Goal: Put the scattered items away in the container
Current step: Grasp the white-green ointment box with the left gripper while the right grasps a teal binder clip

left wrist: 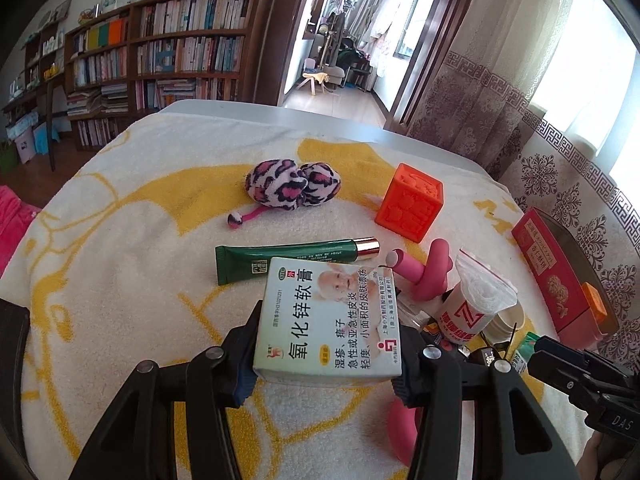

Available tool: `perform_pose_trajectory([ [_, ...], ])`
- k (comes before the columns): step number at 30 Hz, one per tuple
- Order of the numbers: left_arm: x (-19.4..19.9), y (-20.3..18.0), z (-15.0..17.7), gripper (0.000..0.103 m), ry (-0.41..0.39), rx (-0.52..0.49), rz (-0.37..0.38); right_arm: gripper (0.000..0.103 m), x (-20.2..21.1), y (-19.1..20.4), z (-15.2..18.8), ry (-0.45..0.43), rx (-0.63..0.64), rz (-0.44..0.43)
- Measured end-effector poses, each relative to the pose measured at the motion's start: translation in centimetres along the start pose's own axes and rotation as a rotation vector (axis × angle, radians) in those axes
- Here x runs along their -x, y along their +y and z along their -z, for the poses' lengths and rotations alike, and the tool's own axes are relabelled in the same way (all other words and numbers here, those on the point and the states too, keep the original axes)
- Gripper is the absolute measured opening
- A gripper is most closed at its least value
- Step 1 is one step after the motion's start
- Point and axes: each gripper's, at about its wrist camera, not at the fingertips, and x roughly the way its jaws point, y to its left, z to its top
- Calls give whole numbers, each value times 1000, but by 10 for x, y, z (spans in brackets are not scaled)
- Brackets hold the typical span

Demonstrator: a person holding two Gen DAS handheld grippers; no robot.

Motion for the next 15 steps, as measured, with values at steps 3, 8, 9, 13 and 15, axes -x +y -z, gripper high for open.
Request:
perform_pose_trajectory([
  [3, 3, 3, 1, 54, -4, 8, 13, 50, -12, -3, -4, 36, -52, -17],
  [8, 2, 6, 2, 54, 9, 21, 35, 50, -27, -15, -9, 89, -168, -72],
  [9, 2, 6, 2, 54, 11, 21, 39, 50, -29, -16, -10, 93, -182, -76],
  [13, -2, 6, 2, 54, 26, 24, 47, 43, -33, -10, -12, 82, -160, -32],
  [15, -3, 7, 2, 54, 33, 30, 47, 37, -31, -7, -11, 74, -151, -35],
])
